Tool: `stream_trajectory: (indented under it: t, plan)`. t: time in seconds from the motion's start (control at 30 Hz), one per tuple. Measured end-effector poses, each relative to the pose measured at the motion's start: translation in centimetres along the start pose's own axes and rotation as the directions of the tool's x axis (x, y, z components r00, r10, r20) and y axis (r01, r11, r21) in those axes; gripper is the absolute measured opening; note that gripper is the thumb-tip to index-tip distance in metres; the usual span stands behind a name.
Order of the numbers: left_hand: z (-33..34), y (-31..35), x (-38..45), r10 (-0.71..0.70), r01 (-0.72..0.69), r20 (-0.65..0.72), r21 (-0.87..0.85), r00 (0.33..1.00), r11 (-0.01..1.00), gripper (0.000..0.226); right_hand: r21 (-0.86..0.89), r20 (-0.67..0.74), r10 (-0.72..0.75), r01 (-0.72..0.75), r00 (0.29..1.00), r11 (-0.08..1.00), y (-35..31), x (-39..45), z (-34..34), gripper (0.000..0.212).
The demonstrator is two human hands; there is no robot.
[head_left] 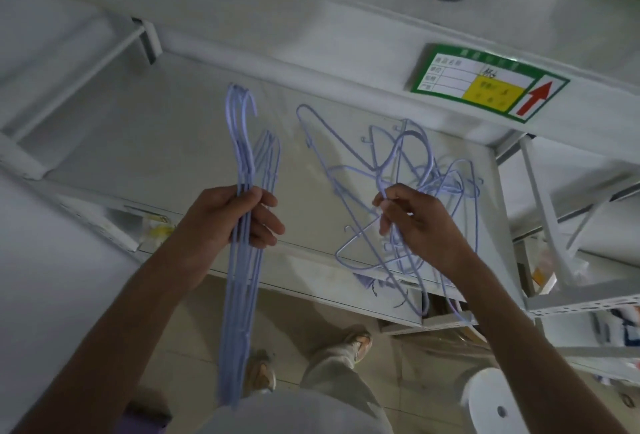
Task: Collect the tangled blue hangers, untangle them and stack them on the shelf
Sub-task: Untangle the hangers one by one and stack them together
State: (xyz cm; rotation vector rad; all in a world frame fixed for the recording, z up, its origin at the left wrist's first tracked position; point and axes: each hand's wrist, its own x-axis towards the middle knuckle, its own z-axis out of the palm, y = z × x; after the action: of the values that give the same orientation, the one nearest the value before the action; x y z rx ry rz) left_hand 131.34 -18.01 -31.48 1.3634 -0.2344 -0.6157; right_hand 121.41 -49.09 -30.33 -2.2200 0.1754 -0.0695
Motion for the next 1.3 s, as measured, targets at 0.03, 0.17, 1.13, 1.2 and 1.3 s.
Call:
stream_trajectory:
  t: [0.03, 0.17, 1.13, 1.2, 1.3]
  plan:
    - [-0.4, 0.6, -0.4, 0.003, -0.003, -0.010, 0.012, 1.000, 1.000, 0.029, 0.000, 0.019, 0.010, -0.010, 1.000, 1.000, -0.1, -0.1, -0.6, 0.017]
    - [-0.9, 2.3, -1.3, 0.010, -0.007, -0.030, 0.114, 0.999, 0.993, 0.030, -0.097, 0.057, 0.025, -0.020, 0.998, 0.995, -0.3, -0.3, -1.7, 0.034]
    - [3.0, -4.5, -1.9, -0.186, 0.193, 0.166, -0.027, 0.968, 0.981, 0.030, -0.270, 0.083, -0.358, 0.367, 0.930, 0.890, -3.3, 4.6, 7.4, 0.042]
    - [3.4, -5.1, -1.4, -0.152, 0.161, 0.187, -0.032, 0.970, 0.986, 0.028, -0.178, 0.025, -0.235, 0.236, 0.972, 0.955, -2.4, 3.4, 7.7, 0.050]
    - [4.6, -5.5, -0.5, -0.110, 0.113, 0.259, 0.002, 0.960, 0.994, 0.023, 0.245, -0.023, 0.178, -0.167, 0.984, 0.955, -2.2, 1.2, 8.0, 0.043]
